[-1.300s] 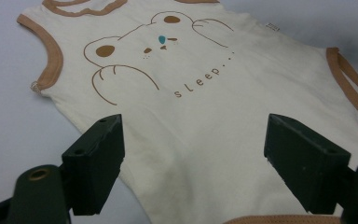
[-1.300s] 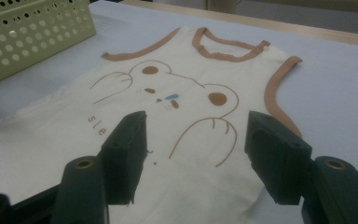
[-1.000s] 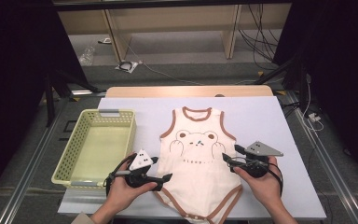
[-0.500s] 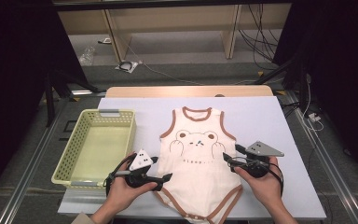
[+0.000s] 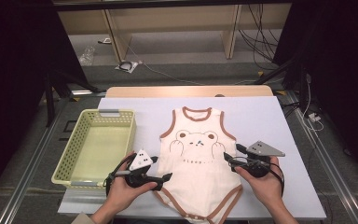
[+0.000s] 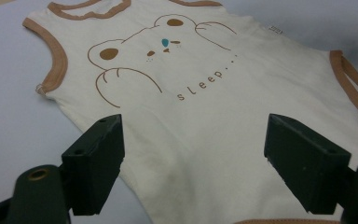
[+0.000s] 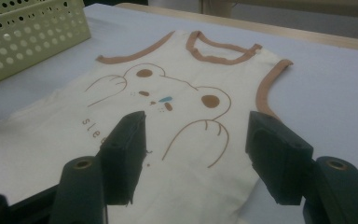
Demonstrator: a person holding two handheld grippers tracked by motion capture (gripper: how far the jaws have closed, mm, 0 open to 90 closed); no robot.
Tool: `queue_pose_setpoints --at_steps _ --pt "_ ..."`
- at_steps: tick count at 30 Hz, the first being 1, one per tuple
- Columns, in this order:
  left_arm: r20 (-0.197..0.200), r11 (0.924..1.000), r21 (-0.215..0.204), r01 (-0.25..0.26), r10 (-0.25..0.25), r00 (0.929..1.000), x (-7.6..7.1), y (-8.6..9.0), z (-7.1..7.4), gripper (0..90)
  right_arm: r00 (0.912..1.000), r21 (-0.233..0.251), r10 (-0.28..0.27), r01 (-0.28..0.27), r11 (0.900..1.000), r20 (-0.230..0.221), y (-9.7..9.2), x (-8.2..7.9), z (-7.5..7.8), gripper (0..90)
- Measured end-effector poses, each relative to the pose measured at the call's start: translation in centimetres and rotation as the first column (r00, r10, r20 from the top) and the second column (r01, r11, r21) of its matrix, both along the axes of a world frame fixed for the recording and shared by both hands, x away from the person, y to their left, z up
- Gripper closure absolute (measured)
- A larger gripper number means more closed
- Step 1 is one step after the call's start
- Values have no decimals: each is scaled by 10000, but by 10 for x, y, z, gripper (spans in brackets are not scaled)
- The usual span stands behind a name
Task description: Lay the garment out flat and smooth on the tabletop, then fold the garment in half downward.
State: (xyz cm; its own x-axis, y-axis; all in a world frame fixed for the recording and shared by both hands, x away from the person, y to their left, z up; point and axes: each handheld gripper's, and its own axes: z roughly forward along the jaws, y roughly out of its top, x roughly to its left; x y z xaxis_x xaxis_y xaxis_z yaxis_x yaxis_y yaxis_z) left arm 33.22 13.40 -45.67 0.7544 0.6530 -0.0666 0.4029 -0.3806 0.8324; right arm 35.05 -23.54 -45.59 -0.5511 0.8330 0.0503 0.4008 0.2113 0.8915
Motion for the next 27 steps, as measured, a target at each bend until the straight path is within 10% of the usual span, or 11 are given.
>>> queue_pose_setpoints --at_steps 20,27 --pt "214 9997 -93 -217 219 9995 1 0 5 288 9957 -504 -881 866 9950 -288 -6 12 0 361" --pt "313 9979 -50 -638 639 9975 25 -11 15 360 9931 -411 -1086 1069 9934 -436 -13 22 6 413"
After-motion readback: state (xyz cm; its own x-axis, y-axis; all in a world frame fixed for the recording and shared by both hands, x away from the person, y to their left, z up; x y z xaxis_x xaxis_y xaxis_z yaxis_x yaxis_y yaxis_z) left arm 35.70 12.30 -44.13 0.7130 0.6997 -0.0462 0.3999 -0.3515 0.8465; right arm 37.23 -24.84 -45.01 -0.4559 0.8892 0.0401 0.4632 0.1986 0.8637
